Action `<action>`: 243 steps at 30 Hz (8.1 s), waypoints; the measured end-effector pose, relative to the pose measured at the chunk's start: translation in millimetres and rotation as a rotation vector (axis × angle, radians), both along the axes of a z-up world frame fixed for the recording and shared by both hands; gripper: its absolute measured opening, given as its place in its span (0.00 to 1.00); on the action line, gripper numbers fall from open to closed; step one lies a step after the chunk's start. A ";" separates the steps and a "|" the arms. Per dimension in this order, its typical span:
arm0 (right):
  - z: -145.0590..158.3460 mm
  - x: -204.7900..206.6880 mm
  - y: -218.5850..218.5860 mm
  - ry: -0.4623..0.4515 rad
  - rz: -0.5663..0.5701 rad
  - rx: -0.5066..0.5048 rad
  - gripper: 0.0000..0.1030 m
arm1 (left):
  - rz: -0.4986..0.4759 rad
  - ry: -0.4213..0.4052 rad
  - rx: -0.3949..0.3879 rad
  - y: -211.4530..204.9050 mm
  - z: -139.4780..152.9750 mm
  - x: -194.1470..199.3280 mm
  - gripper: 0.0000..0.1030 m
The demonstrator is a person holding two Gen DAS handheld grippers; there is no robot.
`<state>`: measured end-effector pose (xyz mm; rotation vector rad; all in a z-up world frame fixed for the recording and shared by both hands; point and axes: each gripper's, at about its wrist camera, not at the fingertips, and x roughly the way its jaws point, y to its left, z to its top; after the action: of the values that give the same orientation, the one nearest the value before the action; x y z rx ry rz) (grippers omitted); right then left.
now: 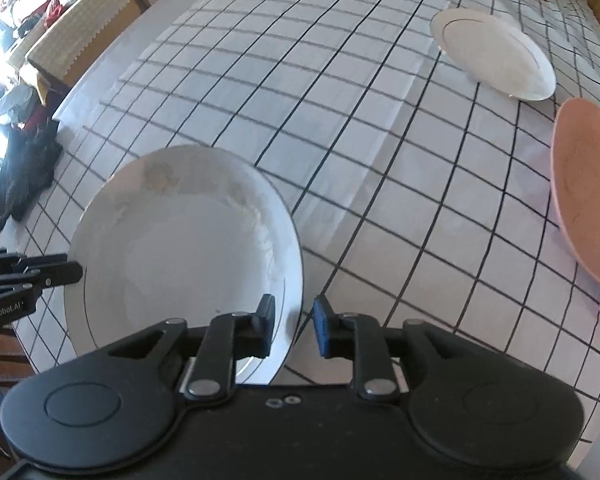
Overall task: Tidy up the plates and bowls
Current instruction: 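Lift and carry the large white plate back with both grippers, then lower the large white plate onto the table and open both grippers, then move both grippers forward to the rim of the small white plate, then close both grippers on the small white plate rim, then carry the small white plate back and lower it onto the large white plate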
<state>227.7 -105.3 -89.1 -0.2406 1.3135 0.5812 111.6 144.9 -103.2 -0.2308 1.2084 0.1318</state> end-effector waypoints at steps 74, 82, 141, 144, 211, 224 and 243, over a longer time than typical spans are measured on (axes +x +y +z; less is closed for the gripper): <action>17.7 280.8 -133.4 -0.146 -0.336 0.065 0.89 | -0.057 -0.111 -0.049 -150.4 7.5 342.5 0.74; -3.2 293.0 -127.4 -0.108 -0.325 0.064 0.75 | -0.037 -0.096 -0.105 -152.3 -10.3 357.3 0.73; 15.2 198.6 -94.3 -0.101 -0.268 0.039 0.14 | -0.035 -0.124 -0.097 -126.4 10.7 274.8 0.15; 24.7 181.0 -89.8 -0.109 -0.267 0.033 0.14 | -0.033 -0.124 -0.109 -120.8 17.5 258.2 0.15; -3.1 -12.8 28.7 0.045 0.050 -0.055 0.14 | 0.097 0.003 -0.113 -18.0 -21.2 18.0 0.15; -6.4 -8.0 31.1 0.057 0.057 -0.054 0.14 | 0.091 0.012 -0.110 -17.9 -20.8 17.2 0.15; -6.2 -4.2 34.5 0.072 0.098 -0.060 0.15 | 0.090 0.040 -0.145 -18.6 -21.5 12.8 0.15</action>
<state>223.5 -70.8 -95.3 -0.3374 1.3957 0.6388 124.4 126.3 -124.7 -0.4110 1.2495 0.1276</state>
